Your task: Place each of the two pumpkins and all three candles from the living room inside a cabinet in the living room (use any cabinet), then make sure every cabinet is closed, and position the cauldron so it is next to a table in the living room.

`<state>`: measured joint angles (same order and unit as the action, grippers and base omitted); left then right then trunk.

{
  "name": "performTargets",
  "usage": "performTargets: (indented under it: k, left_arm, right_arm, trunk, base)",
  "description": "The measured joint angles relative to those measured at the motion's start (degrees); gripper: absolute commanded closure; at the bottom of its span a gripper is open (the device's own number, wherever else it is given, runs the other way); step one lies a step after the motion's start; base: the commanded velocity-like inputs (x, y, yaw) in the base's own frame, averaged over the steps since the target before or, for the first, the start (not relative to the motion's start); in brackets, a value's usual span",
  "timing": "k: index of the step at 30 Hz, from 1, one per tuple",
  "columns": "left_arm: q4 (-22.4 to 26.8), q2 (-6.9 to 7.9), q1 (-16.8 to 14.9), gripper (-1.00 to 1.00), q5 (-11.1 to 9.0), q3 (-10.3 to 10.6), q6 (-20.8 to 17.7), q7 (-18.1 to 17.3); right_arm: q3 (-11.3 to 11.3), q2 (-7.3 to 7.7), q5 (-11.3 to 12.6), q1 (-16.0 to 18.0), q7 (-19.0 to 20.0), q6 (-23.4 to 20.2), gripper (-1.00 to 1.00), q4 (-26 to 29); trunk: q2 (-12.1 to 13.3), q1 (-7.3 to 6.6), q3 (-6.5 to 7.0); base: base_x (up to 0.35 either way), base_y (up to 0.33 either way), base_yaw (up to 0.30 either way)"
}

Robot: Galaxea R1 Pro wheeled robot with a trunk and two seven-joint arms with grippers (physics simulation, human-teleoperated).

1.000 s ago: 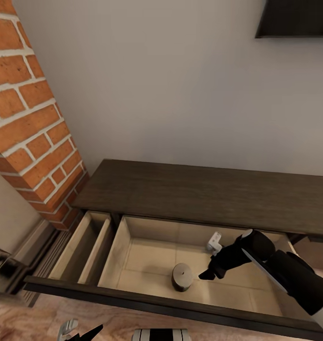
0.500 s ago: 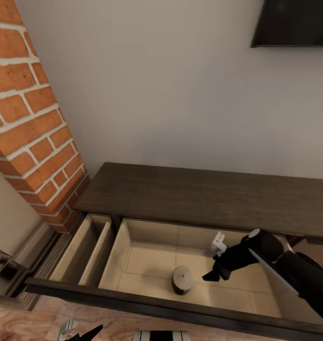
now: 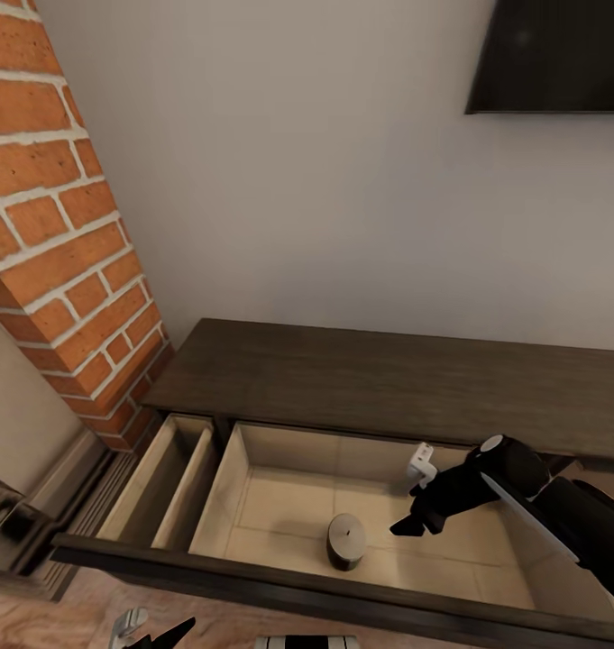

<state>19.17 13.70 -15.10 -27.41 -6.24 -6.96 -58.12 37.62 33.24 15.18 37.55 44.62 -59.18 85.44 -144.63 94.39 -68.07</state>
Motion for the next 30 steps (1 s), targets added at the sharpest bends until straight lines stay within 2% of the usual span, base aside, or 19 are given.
performTargets:
  k: [2, 8, 12, 17, 19, 30]
  left_arm:
    - [0.00, 0.01, 0.01, -1.00, 0.00, 0.00, 0.00, 0.00]
    - [0.00, 0.01, 0.00, -1.00, -0.06, 0.00, 0.00, 0.00]
    - [0.00, 0.02, 0.03, -1.00, -0.08, 0.00, -0.02, 0.00]
    - [0.00, 0.01, 0.01, -1.00, -0.12, 0.00, -0.02, 0.00]
    - [0.00, 0.02, 0.01, -1.00, -0.15, 0.00, -0.02, -0.02]
    - [0.00, 0.02, 0.00, -1.00, -0.18, 0.00, -0.08, -0.04]
  right_arm:
    - [-0.02, 0.18, 0.19, 0.00, 0.00, 0.00, -1.00, 0.11]
    - [0.00, 0.88, 0.79, 0.00, 0.19, -0.02, -1.00, 0.34]
    - [0.03, 1.56, 2.78, -0.03, 0.32, -0.05, -1.00, 0.32]
    - [0.10, 2.74, 5.44, -0.08, 0.37, -0.07, -1.00, 0.34]
    - [0.10, 3.21, 6.64, -0.08, 0.38, -0.07, -1.00, 0.37]
    - [0.09, 5.52, 10.16, -0.09, 0.62, -0.05, -1.00, 0.52]
  trunk:
    - [0.03, -0.05, 0.44]
    - [0.03, -0.05, 0.45]
    - [0.08, -0.15, 1.33]
    - [0.08, -0.15, 1.34]
    - [0.11, -0.21, 1.77]
    - [0.25, -0.49, 4.21]
  base:
    - [0.000, 0.000, 0.000]
    - [0.000, 0.000, 0.000]
    - [0.000, 0.000, 0.000]
    - [0.000, 0.000, 0.000]
    - [0.000, 0.000, 0.000]
    - [0.000, 0.000, 0.000]
